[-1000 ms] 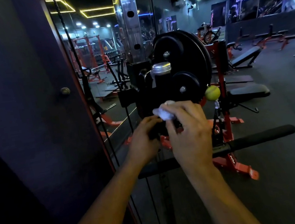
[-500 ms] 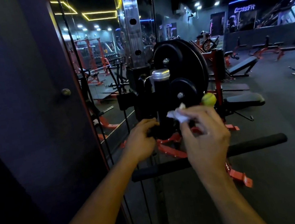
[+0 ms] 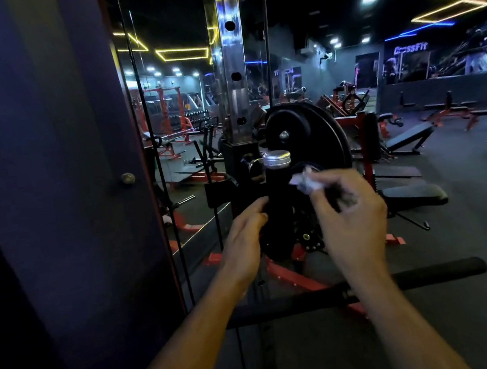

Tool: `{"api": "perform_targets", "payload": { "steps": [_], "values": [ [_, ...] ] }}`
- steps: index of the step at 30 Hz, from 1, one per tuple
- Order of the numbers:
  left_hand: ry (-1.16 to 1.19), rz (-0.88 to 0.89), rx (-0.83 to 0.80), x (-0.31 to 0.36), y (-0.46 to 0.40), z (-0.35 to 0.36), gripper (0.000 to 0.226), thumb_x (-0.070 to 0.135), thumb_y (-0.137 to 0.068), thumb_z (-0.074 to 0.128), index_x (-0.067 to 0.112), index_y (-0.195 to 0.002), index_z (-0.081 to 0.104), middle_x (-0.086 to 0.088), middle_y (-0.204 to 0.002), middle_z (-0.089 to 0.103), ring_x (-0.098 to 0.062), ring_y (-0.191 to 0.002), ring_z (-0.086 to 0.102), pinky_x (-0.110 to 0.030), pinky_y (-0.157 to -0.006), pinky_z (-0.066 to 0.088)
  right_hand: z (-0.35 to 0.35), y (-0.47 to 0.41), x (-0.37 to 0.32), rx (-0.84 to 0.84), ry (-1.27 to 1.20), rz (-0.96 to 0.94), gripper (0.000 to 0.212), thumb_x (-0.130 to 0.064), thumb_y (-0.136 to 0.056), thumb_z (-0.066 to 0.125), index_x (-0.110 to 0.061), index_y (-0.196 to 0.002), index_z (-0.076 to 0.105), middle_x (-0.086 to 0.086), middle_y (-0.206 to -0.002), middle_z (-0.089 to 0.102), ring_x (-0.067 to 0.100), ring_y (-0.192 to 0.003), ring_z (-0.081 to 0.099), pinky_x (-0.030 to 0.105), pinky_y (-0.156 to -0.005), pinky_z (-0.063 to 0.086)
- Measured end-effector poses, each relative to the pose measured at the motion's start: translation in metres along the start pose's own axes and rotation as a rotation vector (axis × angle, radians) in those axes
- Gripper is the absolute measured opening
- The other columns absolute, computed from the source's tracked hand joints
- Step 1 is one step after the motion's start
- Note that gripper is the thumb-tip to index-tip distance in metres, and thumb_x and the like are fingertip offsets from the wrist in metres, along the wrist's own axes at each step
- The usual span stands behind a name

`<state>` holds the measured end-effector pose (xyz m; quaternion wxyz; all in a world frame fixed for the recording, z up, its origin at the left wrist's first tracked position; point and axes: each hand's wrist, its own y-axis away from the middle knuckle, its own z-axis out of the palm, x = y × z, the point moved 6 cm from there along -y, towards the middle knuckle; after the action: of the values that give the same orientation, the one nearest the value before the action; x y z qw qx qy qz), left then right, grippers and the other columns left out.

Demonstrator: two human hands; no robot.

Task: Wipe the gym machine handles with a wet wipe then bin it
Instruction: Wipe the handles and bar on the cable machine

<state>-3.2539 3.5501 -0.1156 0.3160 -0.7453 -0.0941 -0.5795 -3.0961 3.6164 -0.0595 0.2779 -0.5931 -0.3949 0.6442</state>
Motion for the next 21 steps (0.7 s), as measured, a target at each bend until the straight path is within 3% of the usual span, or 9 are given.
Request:
{"api": "perform_targets", "payload": {
  "steps": [3,6,8,11,13,17,21],
  "values": [
    [0.052,0.078,0.018,0.011,0.002,0.005,0.038,0.02,-0.109,0.032,0.041,-0.124,0.06,0.02,-0.123,0.07,-0.003,-0.119,0.063,-0.019,-0.094,0.05,0.014,-0.01,-0.011,0.035,0.007,-0.099,0.022,0.003,-0.09,0.068,-0.01,-0.107,0.071,-0.003,-0.112,0.068,0.005,-0.109,0.064,0.027,-0.095,0.054],
    [0.063,0.079,0.033,0.007,0.003,0.006,0.045,0.012,-0.111,0.027,0.04,-0.125,0.06,0.022,-0.12,0.07,-0.001,-0.116,0.064,-0.016,-0.092,0.05,0.024,0.011,-0.002,0.04,0.05,-0.153,0.022,0.006,-0.09,0.067,-0.003,-0.109,0.071,0.004,-0.112,0.069,0.009,-0.11,0.064,0.035,-0.096,0.055],
    [0.065,0.068,0.048,-0.003,0.003,0.005,0.044,0.016,-0.111,0.026,0.041,-0.127,0.058,0.02,-0.121,0.069,0.001,-0.117,0.062,-0.015,-0.092,0.049,0.021,0.028,0.008,0.042,0.025,-0.142,0.023,0.007,-0.089,0.066,-0.002,-0.11,0.07,0.005,-0.113,0.069,0.008,-0.113,0.064,0.034,-0.097,0.055],
    [0.1,0.039,0.081,-0.015,0.009,0.009,0.041,0.019,-0.112,0.024,0.044,-0.12,0.055,0.033,-0.112,0.067,0.017,-0.111,0.058,-0.007,-0.088,0.044,0.018,0.043,0.021,-0.002,0.007,-0.128,0.023,0.007,-0.089,0.066,0.0,-0.11,0.071,0.006,-0.113,0.07,0.009,-0.113,0.065,0.028,-0.098,0.054],
    [0.098,0.053,0.089,-0.018,0.012,0.013,0.04,0.018,-0.112,0.022,0.042,-0.121,0.052,0.04,-0.111,0.065,0.018,-0.112,0.057,-0.006,-0.089,0.043,0.015,0.053,0.03,-0.062,0.008,-0.108,0.022,0.006,-0.089,0.067,-0.002,-0.109,0.071,0.004,-0.112,0.07,0.009,-0.112,0.066,0.027,-0.097,0.054],
    [0.047,0.101,0.172,-0.024,0.012,0.009,0.04,0.033,-0.103,0.028,0.037,-0.132,0.056,0.019,-0.131,0.065,-0.003,-0.129,0.056,-0.022,-0.106,0.044,0.012,0.053,0.051,-0.169,0.008,0.009,0.021,0.0,-0.091,0.068,-0.01,-0.109,0.072,-0.007,-0.109,0.072,0.001,-0.108,0.065,0.02,-0.093,0.053],
    [0.009,0.056,0.284,-0.043,0.01,-0.009,0.042,0.033,-0.096,0.034,0.034,-0.127,0.061,0.007,-0.13,0.065,-0.008,-0.125,0.059,-0.037,-0.112,0.045,0.029,0.048,0.083,-0.442,0.122,0.151,0.025,-0.003,-0.092,0.067,-0.024,-0.105,0.071,-0.014,-0.106,0.069,-0.003,-0.104,0.062,0.019,-0.092,0.051]
  ]
}}
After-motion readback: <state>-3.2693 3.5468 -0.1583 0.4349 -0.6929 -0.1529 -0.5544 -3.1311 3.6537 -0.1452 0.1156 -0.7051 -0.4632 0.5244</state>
